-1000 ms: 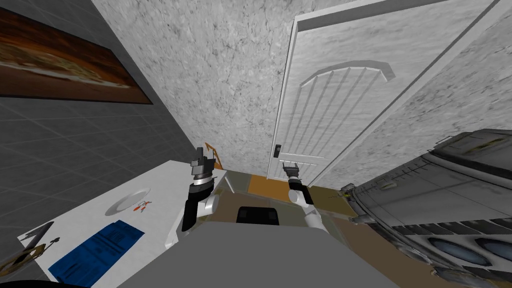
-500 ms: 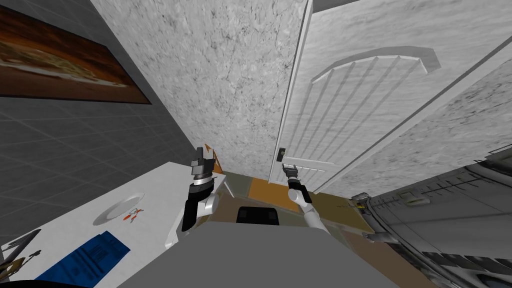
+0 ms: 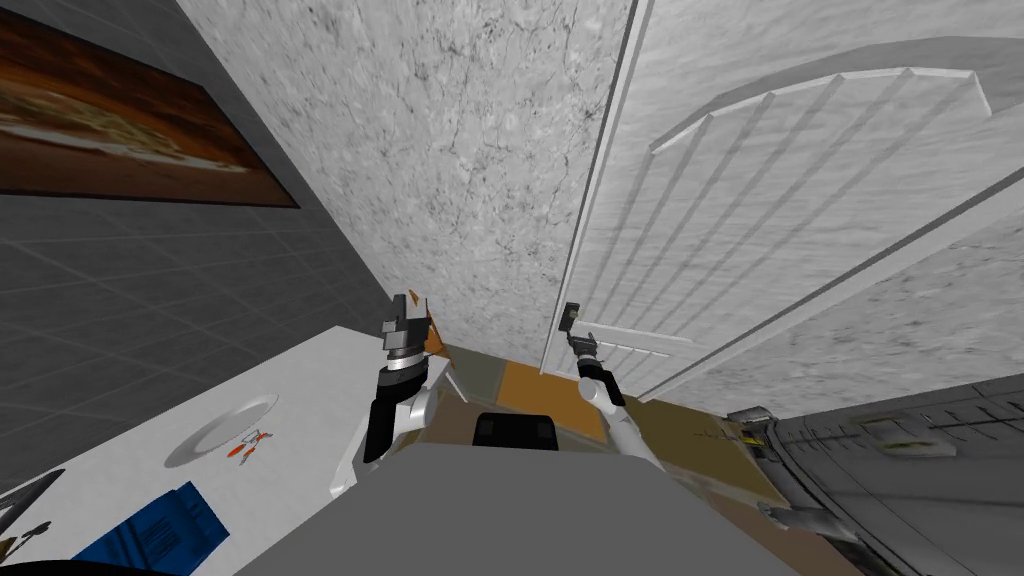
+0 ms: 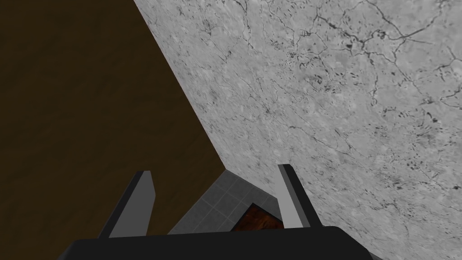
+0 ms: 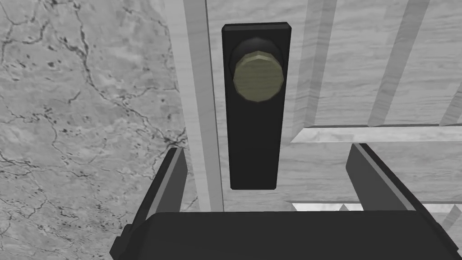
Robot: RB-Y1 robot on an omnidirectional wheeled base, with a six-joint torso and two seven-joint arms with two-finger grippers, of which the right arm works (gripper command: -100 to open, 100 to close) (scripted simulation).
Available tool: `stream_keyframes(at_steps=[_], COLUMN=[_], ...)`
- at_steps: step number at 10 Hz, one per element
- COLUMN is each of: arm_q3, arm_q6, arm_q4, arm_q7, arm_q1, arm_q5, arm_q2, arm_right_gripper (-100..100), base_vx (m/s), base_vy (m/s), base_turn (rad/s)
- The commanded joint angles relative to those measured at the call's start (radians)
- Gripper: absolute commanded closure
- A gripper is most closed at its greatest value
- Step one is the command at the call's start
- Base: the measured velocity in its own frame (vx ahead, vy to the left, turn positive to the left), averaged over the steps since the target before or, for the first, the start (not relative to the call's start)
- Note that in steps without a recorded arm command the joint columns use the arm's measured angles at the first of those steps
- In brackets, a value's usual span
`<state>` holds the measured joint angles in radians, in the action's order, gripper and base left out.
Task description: Pull the door open
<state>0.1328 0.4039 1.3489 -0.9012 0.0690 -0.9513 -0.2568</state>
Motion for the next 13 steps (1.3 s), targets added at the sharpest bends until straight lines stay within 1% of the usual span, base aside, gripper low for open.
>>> stream_keyframes(at_steps=[1, 5, 6, 7, 8, 13], arm_q3=[-0.014, -0.061, -0.07, -0.061, -0.061, -0.061], arm_q6=[0.003, 0.024, 0.027, 0.026, 0.026, 0.026], arm_q4=[-0.006, -0.051, -0.058, -0.057, -0.057, -0.057], arm_q7=[-0.021, -0.096, -0.109, -0.103, -0.103, -0.103], arm_q1=[0.005, 0.016, 0.018, 0.017, 0.017, 0.017], arm_q5=[-0.008, -0.034, -0.039, -0.035, -0.035, -0.035], arm_q2=[-0.023, -0.107, -0.122, -0.116, -0.116, -0.116], arm_right_gripper=[-100, -100, -100, -100, 100, 100], base_vx=[0.195, 0.199, 0.21, 0.097, -0.012, -0.02], base_vy=[0.006, 0.012, -0.032, -0.023, 0.001, 0.001], base_turn=[0.161, 0.182, 0.165, 0.035, -0.045, -0.001])
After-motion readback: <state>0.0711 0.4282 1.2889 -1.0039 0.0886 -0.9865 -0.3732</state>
